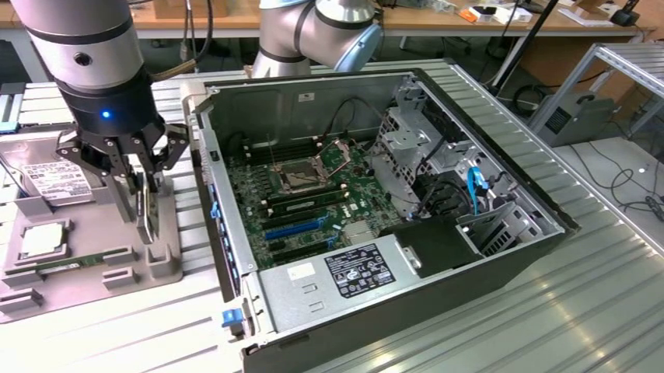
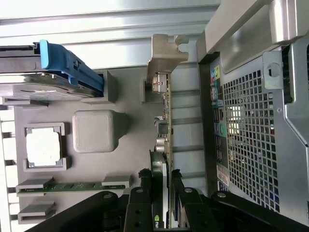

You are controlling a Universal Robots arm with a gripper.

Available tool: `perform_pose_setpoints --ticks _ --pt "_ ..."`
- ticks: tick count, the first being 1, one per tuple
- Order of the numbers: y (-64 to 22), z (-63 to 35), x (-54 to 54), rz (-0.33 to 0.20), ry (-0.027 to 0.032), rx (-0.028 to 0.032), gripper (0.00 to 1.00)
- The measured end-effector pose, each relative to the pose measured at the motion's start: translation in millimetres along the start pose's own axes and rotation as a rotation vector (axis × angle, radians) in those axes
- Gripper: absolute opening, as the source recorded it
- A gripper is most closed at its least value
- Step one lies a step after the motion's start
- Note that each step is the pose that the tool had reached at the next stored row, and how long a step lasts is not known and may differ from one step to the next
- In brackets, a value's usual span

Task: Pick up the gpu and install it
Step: 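Pick up the gpu and move the gpu toward the slot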

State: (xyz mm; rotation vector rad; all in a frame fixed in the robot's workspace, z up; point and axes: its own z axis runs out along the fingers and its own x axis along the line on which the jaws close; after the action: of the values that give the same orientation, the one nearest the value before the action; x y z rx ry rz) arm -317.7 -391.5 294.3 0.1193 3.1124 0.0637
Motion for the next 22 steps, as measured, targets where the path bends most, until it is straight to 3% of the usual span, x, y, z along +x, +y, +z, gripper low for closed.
perform_pose_setpoints --ticks 22 --pt "0.9 -21.4 -0.5 0.000 0.0000 -0.0004 0.27"
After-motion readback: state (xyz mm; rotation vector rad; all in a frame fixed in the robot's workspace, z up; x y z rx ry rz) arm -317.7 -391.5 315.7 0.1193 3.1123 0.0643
